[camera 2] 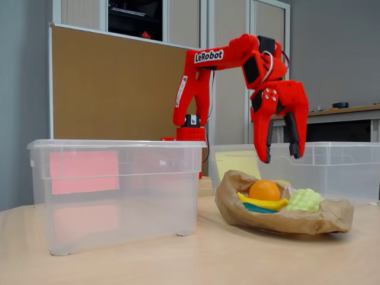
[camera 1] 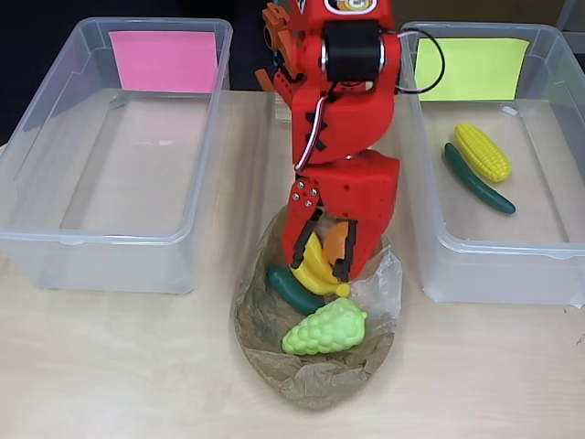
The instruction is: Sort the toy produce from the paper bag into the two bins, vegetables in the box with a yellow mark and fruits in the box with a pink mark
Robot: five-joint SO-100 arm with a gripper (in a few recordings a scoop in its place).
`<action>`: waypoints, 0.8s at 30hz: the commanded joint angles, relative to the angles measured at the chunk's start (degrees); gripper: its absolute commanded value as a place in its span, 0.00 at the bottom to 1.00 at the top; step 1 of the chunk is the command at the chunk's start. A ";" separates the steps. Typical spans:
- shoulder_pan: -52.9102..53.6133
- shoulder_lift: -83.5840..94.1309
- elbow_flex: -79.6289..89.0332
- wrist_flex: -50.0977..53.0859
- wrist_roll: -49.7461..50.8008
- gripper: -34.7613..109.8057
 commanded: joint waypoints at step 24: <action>-3.96 -22.85 -16.08 -0.35 15.64 0.40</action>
